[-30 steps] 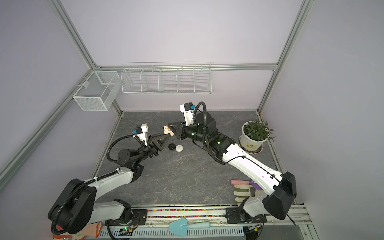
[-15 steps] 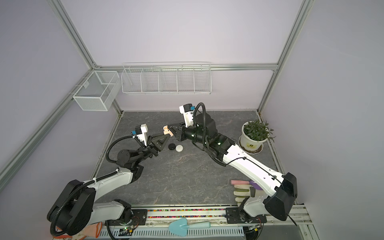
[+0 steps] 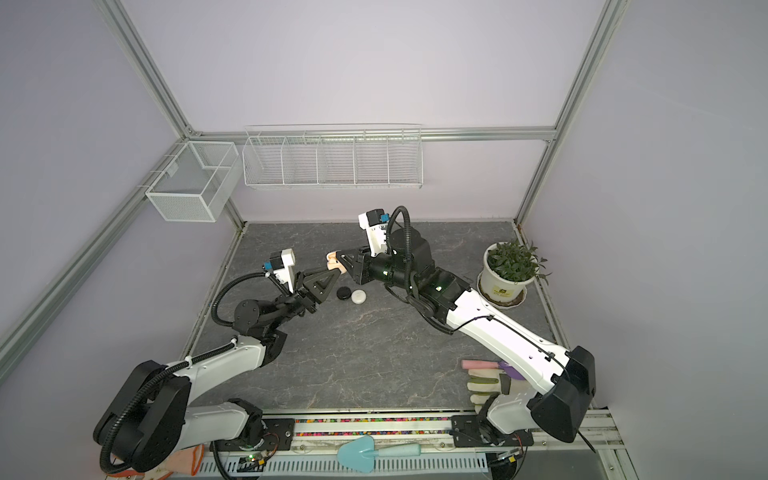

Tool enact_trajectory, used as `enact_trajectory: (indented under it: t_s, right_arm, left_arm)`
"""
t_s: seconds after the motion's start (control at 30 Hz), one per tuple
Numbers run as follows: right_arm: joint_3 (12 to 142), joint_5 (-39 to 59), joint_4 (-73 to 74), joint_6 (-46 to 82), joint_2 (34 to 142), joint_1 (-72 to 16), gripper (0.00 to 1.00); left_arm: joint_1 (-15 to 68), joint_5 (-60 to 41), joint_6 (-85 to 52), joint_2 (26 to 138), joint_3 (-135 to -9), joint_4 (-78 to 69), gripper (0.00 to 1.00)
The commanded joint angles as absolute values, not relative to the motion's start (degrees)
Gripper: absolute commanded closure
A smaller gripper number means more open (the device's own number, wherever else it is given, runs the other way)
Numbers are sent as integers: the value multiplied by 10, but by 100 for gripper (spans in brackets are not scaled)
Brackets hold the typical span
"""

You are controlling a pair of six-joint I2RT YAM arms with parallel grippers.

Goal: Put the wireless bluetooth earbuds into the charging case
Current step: 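Lower the earbud into the open pink case and open the right gripper, then grip the pink case lid with the right gripper and swing it closed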

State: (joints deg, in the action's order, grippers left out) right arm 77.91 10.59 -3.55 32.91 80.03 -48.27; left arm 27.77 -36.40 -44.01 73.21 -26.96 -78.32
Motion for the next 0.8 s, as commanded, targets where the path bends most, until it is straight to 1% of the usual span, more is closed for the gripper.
enact_trajectory:
  t_s: [0.0, 0.2, 0.4, 0.53, 0.63, 0.67, 0.77]
  right_arm:
    - [791, 106, -71, 316, 794, -491, 74]
    - [814, 106, -88, 307, 803, -492, 71]
    - [847, 93, -133, 290, 812, -492, 62]
    - [886, 86, -195, 263, 818, -491, 54]
    - [956, 86, -302, 221, 842, -479, 47]
    - [968, 102, -322, 213, 848, -472, 44]
    - [980, 224, -345, 205, 865, -433, 35]
  left_arm:
    - [279, -357, -430, 719, -267, -811, 100]
    - [279, -358, -430, 720, -269, -811, 100]
    - [279, -363, -428, 719, -268, -811, 100]
    - [279, -370, -425, 722, -267, -811, 100]
    - [279, -383, -409, 727, -265, -811, 100]
    - [279, -386, -395, 730, -263, -811, 100]
    - [279, -427, -375, 748, -266, -811, 100]
